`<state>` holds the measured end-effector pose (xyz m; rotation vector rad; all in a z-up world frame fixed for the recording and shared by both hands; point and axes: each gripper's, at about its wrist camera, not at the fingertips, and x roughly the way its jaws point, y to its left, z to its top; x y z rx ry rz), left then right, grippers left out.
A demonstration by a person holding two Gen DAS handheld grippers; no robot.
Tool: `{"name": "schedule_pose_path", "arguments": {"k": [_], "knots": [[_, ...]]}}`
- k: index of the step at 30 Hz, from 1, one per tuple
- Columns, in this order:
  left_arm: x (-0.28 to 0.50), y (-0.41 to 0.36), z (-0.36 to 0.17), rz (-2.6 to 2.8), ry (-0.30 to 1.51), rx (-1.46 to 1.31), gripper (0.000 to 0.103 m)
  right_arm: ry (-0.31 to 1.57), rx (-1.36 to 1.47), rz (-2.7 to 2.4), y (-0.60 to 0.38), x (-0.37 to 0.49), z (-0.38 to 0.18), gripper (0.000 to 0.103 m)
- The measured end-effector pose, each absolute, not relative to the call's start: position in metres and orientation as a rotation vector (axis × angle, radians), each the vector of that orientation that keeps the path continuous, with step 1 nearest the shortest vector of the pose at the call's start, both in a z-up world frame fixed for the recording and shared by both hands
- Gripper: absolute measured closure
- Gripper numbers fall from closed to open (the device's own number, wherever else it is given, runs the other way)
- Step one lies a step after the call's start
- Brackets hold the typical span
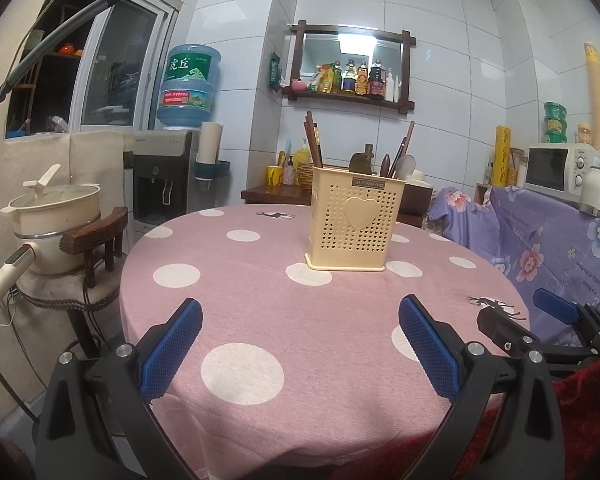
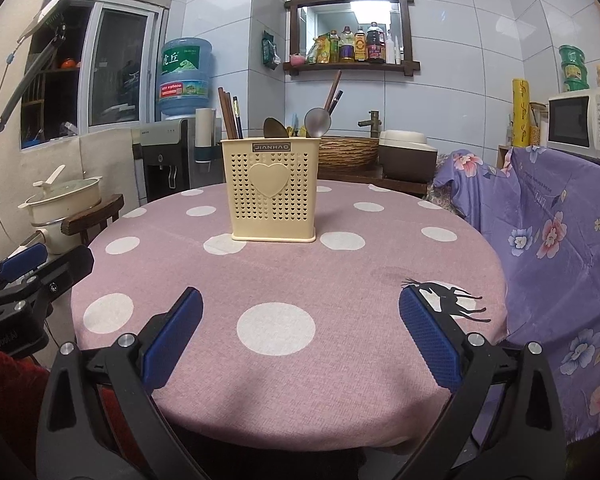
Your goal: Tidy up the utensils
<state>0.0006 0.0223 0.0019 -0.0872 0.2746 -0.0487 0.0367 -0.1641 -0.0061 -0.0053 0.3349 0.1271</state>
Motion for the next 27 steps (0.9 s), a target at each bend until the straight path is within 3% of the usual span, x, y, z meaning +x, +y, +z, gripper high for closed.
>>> {"name": "schedule_pose_path", "arguments": {"k": [27], "knots": [[-0.0043,0.0248,0.0021,-0.032,0.266,-0.084,0.006,0.333,0.009,0.132,-0.1661,0.0344,-0.0038,0.006]]}}
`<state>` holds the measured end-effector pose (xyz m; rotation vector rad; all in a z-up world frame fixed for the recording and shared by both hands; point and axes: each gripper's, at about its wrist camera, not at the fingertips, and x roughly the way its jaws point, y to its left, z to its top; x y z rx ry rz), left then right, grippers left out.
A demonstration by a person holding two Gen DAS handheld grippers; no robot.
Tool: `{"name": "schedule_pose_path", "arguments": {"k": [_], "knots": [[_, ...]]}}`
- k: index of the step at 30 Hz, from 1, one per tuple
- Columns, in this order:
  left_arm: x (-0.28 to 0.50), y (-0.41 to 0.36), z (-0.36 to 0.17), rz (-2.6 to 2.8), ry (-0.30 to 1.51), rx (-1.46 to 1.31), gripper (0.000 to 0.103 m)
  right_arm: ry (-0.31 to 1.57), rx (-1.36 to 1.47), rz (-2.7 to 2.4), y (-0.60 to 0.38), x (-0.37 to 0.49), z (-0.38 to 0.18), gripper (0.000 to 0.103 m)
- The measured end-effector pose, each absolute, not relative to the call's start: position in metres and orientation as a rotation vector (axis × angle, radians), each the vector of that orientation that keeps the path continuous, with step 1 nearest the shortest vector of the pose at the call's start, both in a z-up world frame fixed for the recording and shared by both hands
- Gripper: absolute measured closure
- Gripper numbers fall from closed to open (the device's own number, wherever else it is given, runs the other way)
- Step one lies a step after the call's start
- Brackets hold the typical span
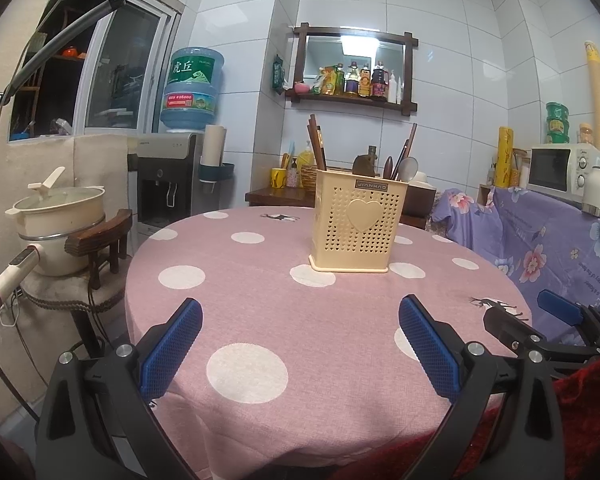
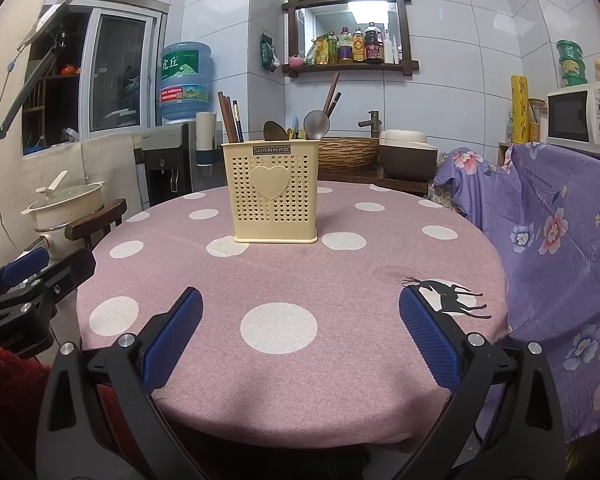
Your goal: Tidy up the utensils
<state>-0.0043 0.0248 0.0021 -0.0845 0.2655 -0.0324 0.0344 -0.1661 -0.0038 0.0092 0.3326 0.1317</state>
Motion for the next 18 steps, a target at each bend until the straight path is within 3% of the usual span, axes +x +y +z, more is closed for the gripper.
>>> {"name": "schedule_pose_path", "arguments": {"k": [18], "knots": [[-0.0041,0.0250,0.0019,-0.032,0.266,-0.084,0.006,0.339,0.013,0.129,-0.1666,0.0329,-0.0043,0.006]]}}
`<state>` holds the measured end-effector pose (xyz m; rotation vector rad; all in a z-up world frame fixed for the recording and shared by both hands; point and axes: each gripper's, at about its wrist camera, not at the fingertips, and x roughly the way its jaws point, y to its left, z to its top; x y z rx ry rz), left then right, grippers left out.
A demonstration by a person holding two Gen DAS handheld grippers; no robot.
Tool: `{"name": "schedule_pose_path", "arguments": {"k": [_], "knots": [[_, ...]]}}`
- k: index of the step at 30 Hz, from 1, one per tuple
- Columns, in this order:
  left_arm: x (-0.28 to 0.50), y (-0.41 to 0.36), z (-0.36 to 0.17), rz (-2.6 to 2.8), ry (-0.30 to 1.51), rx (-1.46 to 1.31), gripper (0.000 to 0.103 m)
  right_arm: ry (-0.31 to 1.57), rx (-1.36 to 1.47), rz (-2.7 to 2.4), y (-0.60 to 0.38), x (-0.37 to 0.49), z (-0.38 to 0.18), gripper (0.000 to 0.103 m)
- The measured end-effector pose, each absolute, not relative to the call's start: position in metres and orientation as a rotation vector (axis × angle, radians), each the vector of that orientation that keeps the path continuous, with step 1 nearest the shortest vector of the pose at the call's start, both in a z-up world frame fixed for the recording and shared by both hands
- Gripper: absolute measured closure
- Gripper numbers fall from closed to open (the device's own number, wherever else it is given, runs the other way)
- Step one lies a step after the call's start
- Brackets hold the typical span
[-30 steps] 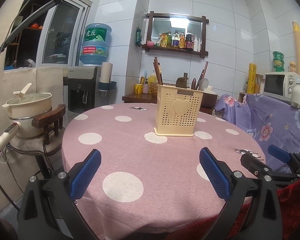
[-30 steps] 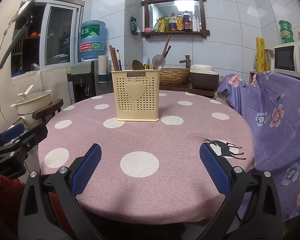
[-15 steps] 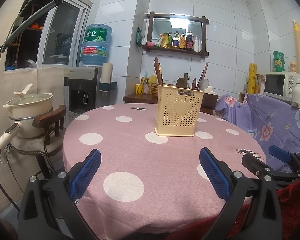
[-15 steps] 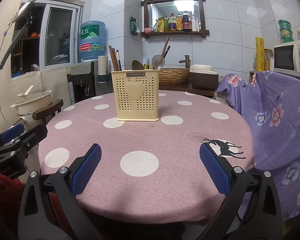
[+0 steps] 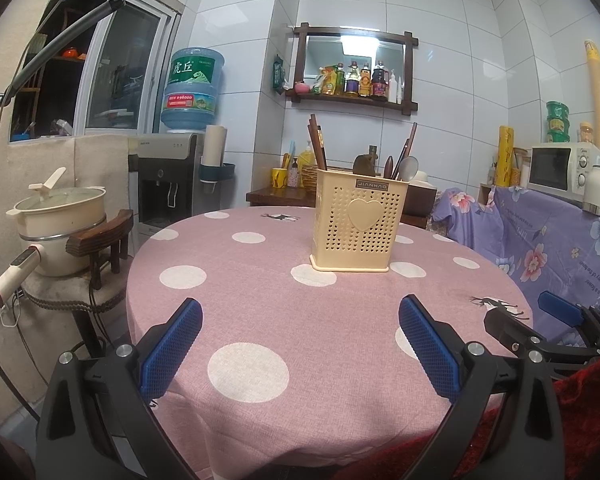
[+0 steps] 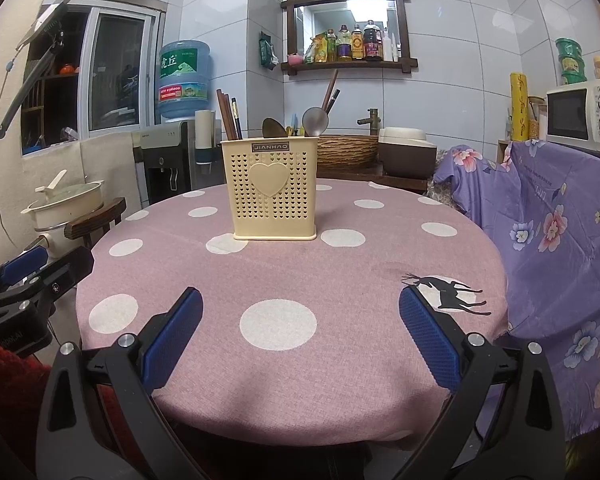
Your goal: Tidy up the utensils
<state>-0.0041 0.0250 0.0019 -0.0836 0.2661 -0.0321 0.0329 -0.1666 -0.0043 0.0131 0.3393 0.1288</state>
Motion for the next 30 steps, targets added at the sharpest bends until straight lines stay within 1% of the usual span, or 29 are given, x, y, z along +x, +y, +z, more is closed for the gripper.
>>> {"name": "schedule_pose_path", "arguments": {"k": [30], "knots": [[-0.0056,0.0294,-0.0042,-0.040,0.285,-0.087,0.006,0.345,0.015,0.128,-0.1666,0.0331,-0.0070,0.006]]}}
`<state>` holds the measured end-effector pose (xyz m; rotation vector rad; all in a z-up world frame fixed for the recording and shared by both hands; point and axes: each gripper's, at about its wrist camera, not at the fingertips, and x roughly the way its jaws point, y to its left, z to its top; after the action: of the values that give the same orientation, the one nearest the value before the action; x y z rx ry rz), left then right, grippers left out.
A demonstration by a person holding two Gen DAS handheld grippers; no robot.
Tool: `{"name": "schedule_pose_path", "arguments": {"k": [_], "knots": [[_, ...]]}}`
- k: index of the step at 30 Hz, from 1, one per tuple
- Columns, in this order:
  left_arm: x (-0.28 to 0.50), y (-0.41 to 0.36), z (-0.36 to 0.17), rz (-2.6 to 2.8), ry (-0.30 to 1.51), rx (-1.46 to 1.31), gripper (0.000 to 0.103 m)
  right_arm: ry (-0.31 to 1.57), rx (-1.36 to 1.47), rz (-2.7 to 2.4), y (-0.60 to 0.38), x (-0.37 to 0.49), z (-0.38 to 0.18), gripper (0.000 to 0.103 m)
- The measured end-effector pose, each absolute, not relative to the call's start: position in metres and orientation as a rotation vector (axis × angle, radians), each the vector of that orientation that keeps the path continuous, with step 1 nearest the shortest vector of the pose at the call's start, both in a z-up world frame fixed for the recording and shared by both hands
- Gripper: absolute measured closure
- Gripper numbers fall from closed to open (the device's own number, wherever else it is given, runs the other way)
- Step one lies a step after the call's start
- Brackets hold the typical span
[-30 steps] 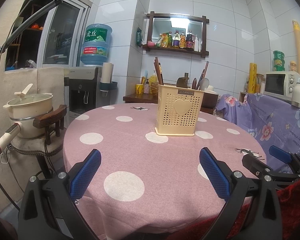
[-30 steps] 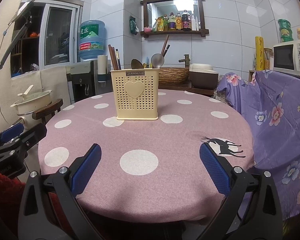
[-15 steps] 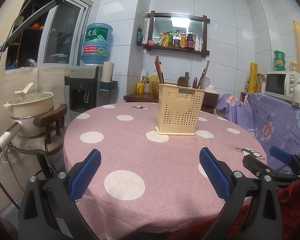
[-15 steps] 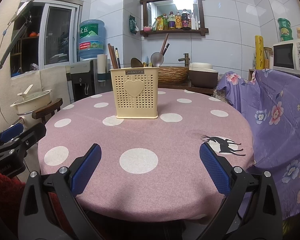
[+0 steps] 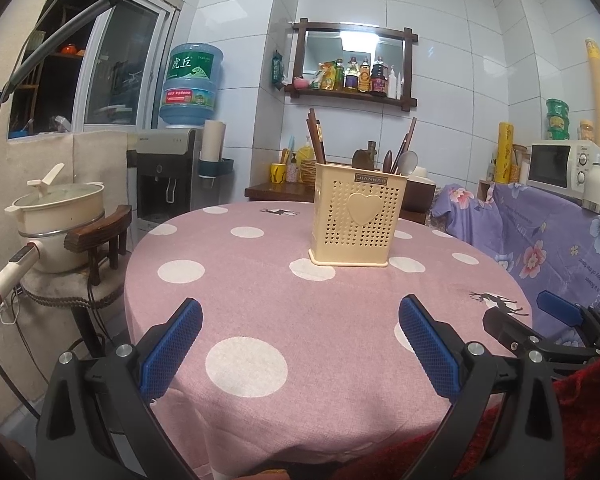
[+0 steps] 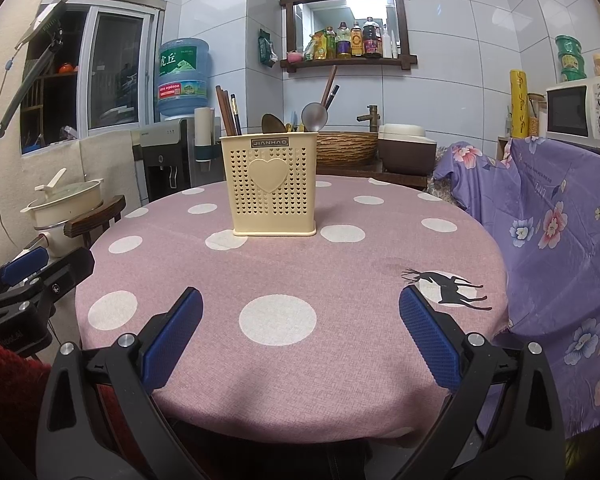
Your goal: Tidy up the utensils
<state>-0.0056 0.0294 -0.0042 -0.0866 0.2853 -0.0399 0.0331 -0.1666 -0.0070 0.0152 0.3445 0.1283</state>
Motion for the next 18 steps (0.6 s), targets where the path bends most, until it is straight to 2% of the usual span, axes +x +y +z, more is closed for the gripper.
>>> {"name": "schedule_pose_path", "arguments": {"k": [18], "knots": [[-0.0028,0.0237,-0.0028,-0.026,0.298,-0.075,0.006,0.348,0.016,0.129,-0.1665,0.0327,-0.0103,0.006]]}}
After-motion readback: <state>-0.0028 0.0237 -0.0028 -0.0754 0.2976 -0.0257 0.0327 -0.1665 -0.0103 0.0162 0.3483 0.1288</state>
